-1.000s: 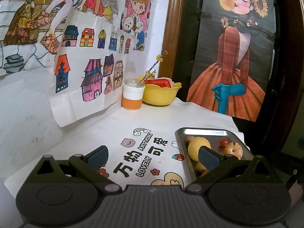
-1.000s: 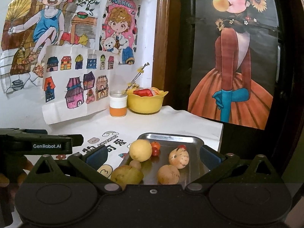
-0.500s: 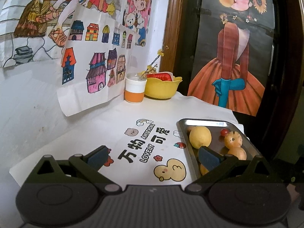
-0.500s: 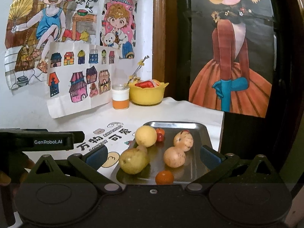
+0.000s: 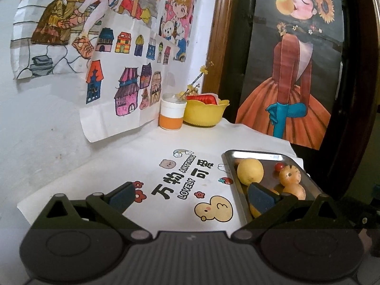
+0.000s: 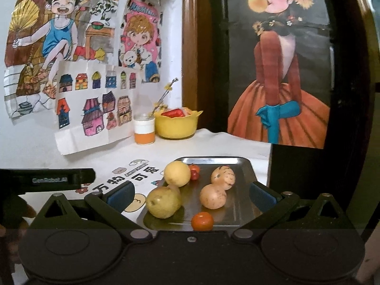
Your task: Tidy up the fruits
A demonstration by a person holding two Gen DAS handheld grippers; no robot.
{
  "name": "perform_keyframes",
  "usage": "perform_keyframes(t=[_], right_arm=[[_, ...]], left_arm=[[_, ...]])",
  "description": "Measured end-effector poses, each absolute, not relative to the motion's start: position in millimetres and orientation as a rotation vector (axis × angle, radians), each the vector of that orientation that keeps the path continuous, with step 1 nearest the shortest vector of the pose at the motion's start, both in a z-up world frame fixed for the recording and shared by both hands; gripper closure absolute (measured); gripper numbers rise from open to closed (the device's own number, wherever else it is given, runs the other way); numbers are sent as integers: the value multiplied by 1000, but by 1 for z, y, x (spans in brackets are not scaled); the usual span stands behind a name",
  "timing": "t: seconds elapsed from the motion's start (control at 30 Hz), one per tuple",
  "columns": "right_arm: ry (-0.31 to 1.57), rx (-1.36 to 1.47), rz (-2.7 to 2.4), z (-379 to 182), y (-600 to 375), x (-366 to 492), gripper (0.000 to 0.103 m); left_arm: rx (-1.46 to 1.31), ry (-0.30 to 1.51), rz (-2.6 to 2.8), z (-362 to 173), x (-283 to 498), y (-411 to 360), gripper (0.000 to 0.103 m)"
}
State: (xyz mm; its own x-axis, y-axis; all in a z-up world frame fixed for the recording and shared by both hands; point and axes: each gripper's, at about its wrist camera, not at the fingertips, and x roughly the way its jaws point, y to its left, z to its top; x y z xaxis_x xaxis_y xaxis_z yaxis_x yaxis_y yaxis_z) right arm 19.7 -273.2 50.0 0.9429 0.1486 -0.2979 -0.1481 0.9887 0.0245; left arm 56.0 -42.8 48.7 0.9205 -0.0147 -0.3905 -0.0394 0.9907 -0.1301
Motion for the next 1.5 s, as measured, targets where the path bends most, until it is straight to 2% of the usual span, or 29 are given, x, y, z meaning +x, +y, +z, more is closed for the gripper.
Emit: perform_keyframes(t=[0.9, 1.5], right_arm=[[339, 26, 107, 19, -270, -32, 1], [310, 15, 103, 19, -268, -44, 1]], left_arm=[[-107, 412, -2, 27, 10, -35, 0], [-101, 427, 12, 20, -6, -32, 0]])
